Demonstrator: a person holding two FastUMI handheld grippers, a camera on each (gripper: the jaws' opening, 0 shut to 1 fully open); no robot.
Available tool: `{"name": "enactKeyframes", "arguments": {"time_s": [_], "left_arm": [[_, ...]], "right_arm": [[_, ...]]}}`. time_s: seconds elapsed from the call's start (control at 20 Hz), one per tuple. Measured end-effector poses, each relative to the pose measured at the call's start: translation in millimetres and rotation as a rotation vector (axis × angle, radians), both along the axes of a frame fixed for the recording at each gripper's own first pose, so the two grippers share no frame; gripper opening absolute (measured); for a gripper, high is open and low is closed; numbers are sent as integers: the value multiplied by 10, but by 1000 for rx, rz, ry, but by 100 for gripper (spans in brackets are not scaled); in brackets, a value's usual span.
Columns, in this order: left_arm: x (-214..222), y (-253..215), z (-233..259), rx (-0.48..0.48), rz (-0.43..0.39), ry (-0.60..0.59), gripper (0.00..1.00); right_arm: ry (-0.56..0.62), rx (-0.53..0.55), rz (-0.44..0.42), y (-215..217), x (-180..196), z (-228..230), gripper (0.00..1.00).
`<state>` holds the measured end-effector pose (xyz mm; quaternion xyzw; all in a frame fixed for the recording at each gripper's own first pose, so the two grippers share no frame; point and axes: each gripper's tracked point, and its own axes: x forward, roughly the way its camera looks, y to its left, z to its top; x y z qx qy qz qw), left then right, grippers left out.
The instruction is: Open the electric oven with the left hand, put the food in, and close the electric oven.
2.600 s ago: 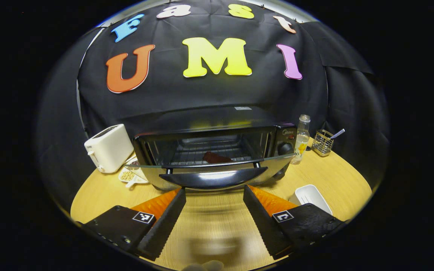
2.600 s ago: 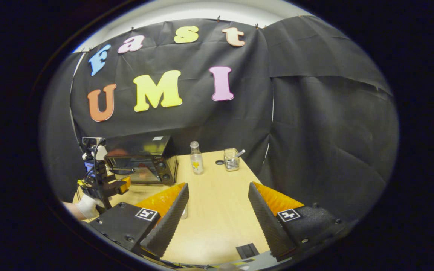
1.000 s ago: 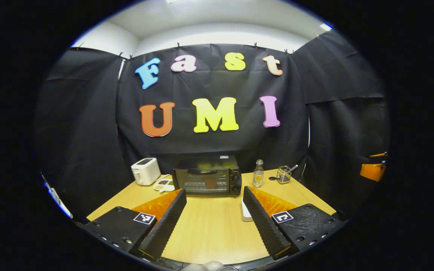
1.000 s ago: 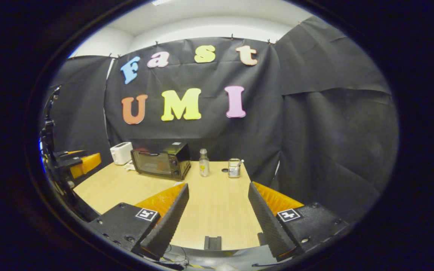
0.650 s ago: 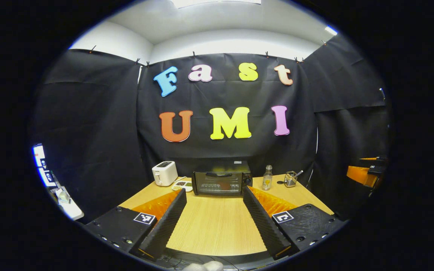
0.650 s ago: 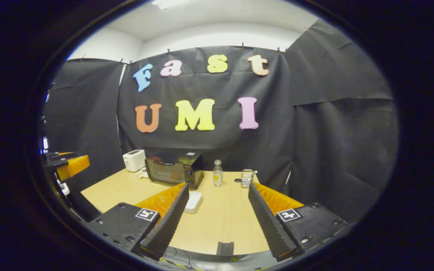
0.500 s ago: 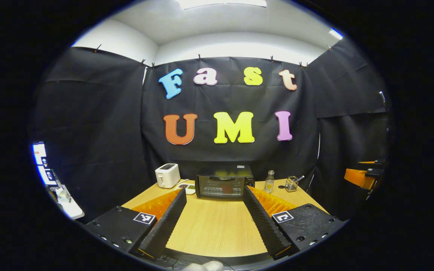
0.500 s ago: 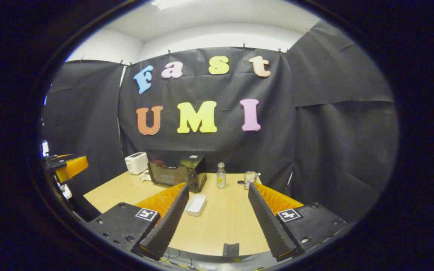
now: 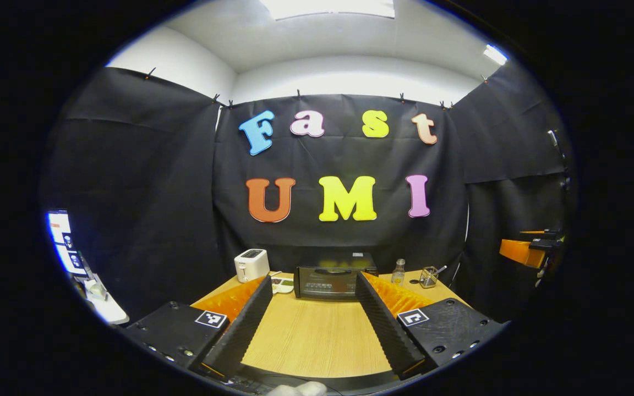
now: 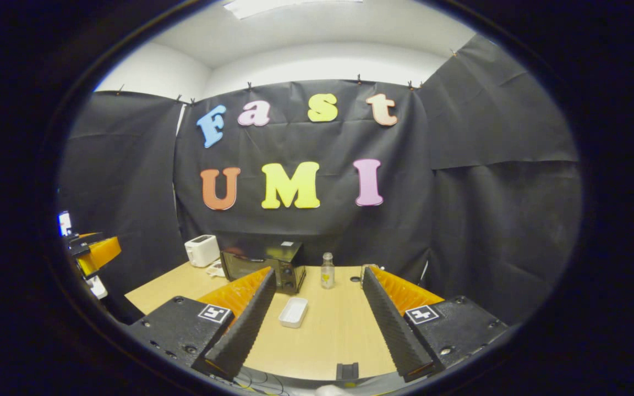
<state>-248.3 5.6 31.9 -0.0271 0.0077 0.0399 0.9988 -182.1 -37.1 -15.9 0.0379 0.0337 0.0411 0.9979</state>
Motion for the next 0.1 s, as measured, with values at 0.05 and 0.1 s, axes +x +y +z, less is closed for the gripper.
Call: {"name": "enactKeyframes", "arguments": {"time_s": [0.05, 0.1], "left_arm": [[-5, 26, 13, -4, 0, 1, 96], [2, 41, 8, -9, -2, 1, 89]], "right_arm": [[-3, 0, 0, 30, 1, 26, 100], [-5, -3, 0, 65, 1, 52, 99]]}}
